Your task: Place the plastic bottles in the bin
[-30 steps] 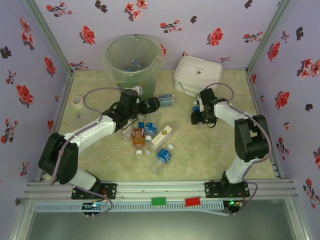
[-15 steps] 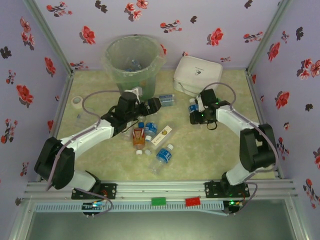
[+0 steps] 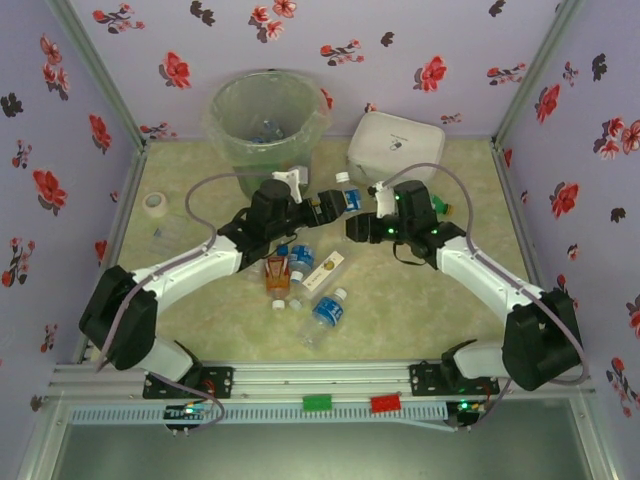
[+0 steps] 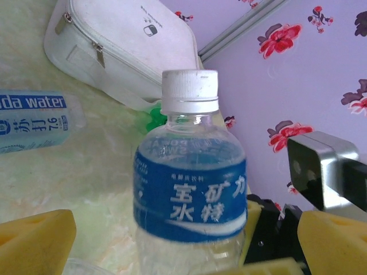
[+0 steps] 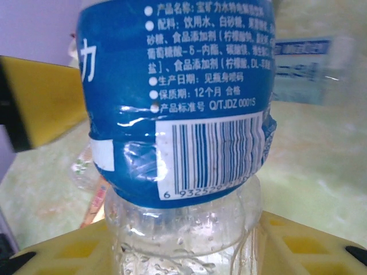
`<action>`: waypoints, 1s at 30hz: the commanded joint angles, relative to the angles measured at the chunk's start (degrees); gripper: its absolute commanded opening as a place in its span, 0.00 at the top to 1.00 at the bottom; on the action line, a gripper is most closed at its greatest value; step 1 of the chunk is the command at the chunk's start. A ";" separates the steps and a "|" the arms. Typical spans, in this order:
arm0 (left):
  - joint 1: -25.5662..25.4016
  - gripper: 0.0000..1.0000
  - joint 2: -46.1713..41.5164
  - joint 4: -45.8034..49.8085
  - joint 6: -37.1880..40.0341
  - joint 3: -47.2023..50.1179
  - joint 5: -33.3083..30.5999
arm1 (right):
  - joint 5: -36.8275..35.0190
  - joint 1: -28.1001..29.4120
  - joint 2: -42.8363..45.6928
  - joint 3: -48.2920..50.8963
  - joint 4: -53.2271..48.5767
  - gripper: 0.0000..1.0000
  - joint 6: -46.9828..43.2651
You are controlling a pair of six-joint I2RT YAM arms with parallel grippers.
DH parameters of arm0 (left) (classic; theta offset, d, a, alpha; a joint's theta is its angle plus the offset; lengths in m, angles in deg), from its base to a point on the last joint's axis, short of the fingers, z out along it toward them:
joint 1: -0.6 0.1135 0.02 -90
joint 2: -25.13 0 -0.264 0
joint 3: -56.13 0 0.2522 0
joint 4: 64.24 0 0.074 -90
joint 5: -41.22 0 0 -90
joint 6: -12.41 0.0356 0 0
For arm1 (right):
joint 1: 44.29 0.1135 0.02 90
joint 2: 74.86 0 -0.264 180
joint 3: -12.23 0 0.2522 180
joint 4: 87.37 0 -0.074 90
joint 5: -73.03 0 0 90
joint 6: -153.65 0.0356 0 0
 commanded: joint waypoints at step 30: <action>2.50 0.50 1.19 -4.45 -1.42 -1.89 -3.24 | 2.81 5.16 0.06 0.21 12.95 0.19 6.33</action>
